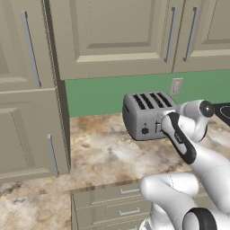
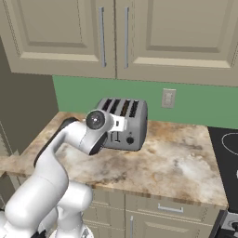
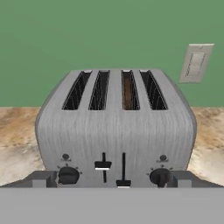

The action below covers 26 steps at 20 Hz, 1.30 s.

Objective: Start the toaster. Once the lever pops up, take the bread to the plate on the dining counter.

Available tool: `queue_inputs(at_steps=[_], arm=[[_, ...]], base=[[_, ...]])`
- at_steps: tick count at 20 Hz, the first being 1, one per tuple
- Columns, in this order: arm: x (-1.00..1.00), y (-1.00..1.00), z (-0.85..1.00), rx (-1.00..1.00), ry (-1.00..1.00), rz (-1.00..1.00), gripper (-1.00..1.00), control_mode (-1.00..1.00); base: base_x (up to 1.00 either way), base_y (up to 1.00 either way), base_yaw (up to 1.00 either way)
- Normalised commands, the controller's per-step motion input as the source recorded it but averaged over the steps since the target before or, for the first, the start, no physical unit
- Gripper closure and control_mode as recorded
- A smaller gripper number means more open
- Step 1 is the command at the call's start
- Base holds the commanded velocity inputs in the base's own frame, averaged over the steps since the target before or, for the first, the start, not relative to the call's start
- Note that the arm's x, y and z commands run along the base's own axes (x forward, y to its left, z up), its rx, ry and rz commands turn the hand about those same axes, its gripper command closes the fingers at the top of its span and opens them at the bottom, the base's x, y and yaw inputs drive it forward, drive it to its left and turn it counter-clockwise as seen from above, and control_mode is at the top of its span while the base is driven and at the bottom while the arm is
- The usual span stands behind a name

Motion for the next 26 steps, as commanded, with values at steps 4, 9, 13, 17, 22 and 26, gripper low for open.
queue_inputs(at_steps=[4,9,13,17,22,26], arm=[[0.00,-0.08,0.08,0.00,-0.05,0.00,-1.00,-1.00],[0.02,-0.09,0.07,0.00,-0.03,0.00,-1.00,-1.00],[0.07,-0.04,0.07,0.00,-0.01,0.00,-1.00,-1.00],[0.07,-0.03,0.11,0.00,0.00,0.00,-1.00,-1.00],[0.11,0.00,0.12,0.00,0.00,0.00,-1.00,-1.00],[0.15,0.00,0.12,0.00,0.00,0.00,-1.00,-1.00]], base=[[0.00,0.00,0.00],[0.00,0.00,0.00],[0.00,0.00,0.00],[0.00,0.00,0.00],[0.00,0.00,0.00],[0.00,0.00,0.00]])
